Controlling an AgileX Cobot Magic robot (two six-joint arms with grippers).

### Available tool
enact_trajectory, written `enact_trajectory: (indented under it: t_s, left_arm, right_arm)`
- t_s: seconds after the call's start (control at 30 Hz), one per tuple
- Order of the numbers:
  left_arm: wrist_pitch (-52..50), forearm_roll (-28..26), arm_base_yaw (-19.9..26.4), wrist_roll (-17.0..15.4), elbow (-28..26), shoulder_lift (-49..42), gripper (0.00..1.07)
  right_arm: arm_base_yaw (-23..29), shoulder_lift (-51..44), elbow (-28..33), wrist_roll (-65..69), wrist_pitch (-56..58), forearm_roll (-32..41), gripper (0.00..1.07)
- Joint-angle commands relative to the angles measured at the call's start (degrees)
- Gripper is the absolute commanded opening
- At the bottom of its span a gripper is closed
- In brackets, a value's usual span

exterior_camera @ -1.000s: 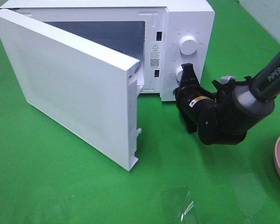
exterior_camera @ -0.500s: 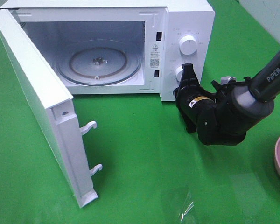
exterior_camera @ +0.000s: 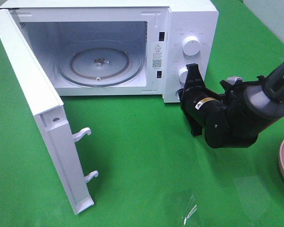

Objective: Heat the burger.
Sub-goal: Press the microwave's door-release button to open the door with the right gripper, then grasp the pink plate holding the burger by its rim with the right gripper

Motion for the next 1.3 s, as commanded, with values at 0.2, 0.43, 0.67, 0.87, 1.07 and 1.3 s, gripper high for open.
enact_trajectory:
  t_s: [0.2,0.43,0.67,0.87,1.07,1.3]
  left_arm:
    - [-0.97,0.11,-0.23,-0.17,0.0,-0.92,1.01]
    - [-0.97,0.11,-0.23,-0.11,0.0,-0.92,1.01]
    - [-0.97,0.11,-0.23,-0.11,0.0,-0.92,1.01]
    - [-0.97,0.11,-0.23,-0.11,0.0,-0.92,1.01]
    - [-0.97,0.11,-0.23,-0.11,0.0,-0.92,1.01]
    - [-0.97,0.11,-0.23,-0.11,0.0,-0.92,1.01]
  right_arm:
    - [-0.06,-5.27,2.98,0.06,6.82,-6.19,0.0]
    - [-0.06,-10.83,5.21,-5.39,13.12,-8.19,0.0]
    - [-0.11,-18.33,5.21,-16.73,27.33,-14.67,0.0]
    - [-0.17,-24.35,4.98,-28.36,40.34,-16.96,0.01]
    - [-0.17,-28.99,4.93,-40.39,51.74,-16.96,0.01]
    - [-0.17,-34.95,4.93,-53.92,62.91,-16.96,0.06]
